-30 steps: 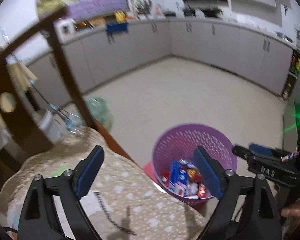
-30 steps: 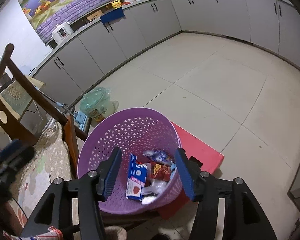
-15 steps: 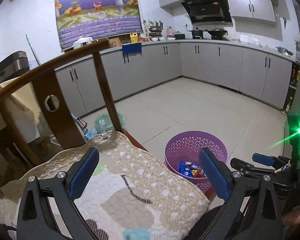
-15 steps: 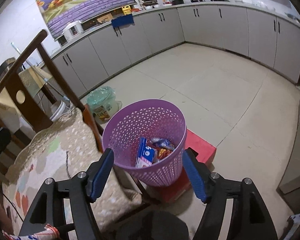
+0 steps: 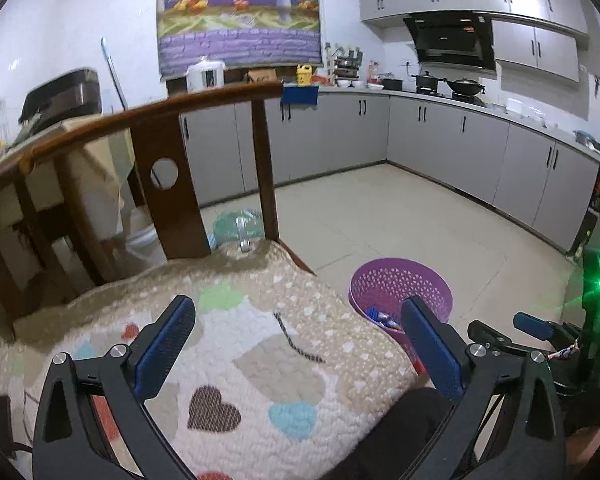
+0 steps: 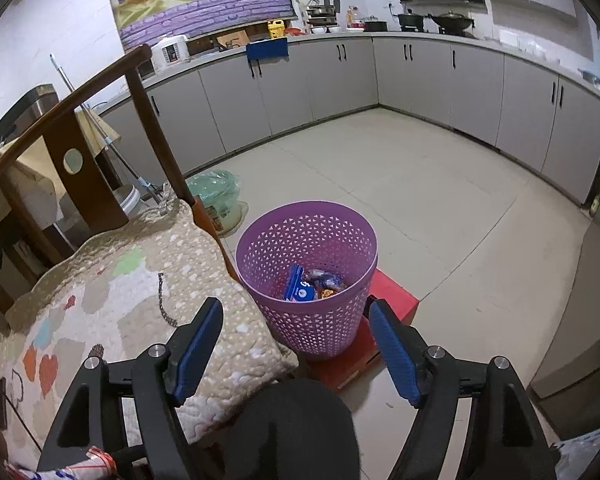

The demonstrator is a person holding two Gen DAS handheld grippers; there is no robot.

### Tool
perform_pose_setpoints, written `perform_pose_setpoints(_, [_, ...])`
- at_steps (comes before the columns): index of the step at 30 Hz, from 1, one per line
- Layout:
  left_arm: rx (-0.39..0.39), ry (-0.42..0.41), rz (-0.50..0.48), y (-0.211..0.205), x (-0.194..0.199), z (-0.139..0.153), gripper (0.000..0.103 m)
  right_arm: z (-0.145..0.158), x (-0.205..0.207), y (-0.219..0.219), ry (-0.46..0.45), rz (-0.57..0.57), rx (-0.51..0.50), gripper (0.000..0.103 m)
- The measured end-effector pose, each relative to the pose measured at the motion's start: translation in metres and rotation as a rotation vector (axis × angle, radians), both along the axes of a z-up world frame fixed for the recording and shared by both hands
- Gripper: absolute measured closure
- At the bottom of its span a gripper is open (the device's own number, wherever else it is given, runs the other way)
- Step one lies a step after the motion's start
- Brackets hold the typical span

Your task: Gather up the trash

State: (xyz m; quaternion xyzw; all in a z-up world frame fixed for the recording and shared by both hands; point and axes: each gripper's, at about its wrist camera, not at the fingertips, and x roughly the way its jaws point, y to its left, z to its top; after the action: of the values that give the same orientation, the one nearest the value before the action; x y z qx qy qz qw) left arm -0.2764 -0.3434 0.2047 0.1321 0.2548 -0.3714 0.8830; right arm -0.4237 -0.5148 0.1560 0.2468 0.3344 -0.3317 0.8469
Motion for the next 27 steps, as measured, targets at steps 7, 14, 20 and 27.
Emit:
perform_pose_setpoints(7, [0.074,0.001,0.036,0.005,-0.005,-0.013,0.001,-0.002,-0.003,0.015,0.021,0.011,0.001,0.021])
perform_pose_setpoints(14, [0.156,0.023,0.005,-0.001,-0.016,-0.03,0.001,-0.013,-0.001,0.014,0.037,-0.003,0.023,0.021])
perform_pose_setpoints(20, [0.192,0.063,-0.036,-0.016,-0.031,-0.039,0.001,-0.016,-0.013,0.015,0.077,-0.028,-0.022,0.021])
perform_pose_setpoints(27, [0.234,0.097,-0.076,-0.029,-0.043,-0.048,0.001,-0.014,-0.027,0.005,0.087,-0.06,-0.023,0.02])
